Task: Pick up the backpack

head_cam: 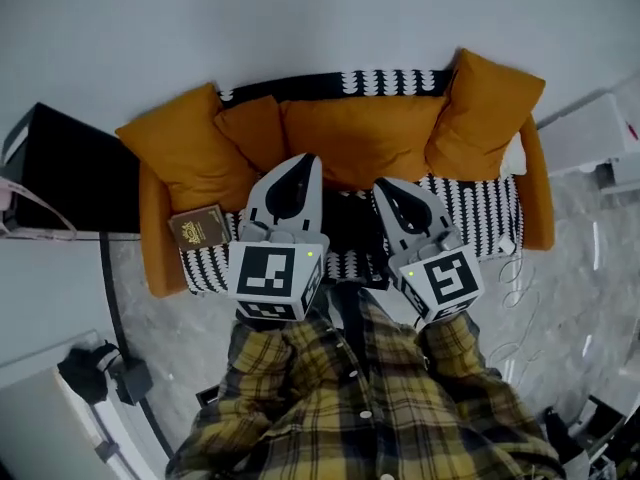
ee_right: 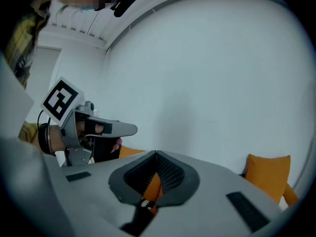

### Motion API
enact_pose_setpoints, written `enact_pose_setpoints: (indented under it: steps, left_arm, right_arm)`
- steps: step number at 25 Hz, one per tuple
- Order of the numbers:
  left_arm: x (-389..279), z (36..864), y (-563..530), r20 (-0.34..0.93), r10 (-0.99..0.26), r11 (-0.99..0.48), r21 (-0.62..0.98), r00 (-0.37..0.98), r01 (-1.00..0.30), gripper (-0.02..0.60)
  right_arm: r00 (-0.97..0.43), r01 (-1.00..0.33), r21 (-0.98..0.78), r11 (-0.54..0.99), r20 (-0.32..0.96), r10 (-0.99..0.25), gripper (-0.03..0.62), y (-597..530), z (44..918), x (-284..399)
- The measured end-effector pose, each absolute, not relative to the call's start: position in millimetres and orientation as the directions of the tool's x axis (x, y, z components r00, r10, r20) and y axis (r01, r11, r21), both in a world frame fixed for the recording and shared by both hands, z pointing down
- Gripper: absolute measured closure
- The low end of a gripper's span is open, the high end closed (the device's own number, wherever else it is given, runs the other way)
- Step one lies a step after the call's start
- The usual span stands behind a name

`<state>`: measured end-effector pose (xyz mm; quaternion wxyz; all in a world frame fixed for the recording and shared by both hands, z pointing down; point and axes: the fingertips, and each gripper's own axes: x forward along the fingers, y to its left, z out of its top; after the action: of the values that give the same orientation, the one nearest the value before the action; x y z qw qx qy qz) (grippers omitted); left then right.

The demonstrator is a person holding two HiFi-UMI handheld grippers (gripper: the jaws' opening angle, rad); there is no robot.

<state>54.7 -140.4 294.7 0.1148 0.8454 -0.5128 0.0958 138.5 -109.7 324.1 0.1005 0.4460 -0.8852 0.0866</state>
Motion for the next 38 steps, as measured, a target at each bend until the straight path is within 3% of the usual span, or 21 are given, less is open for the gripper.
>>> enact_pose_setpoints:
  steps: [22,38]
  left_arm:
    - [3,320,-123,0.318,-0.87,-0.362,0.107,0.377,-0.926,0.563]
    - [-19,422,-133,0.472,-0.811,-0.338,0.102,0.345,-0.935,0.563]
  right_arm:
    - [-0.648,-0.757,-0.126,0.642,0.28,-0.709,0.579,-109,349,79]
    - [-0.628,-0.755,-0.145,0.64,0.441,-0.641,0.579,-126,452,78]
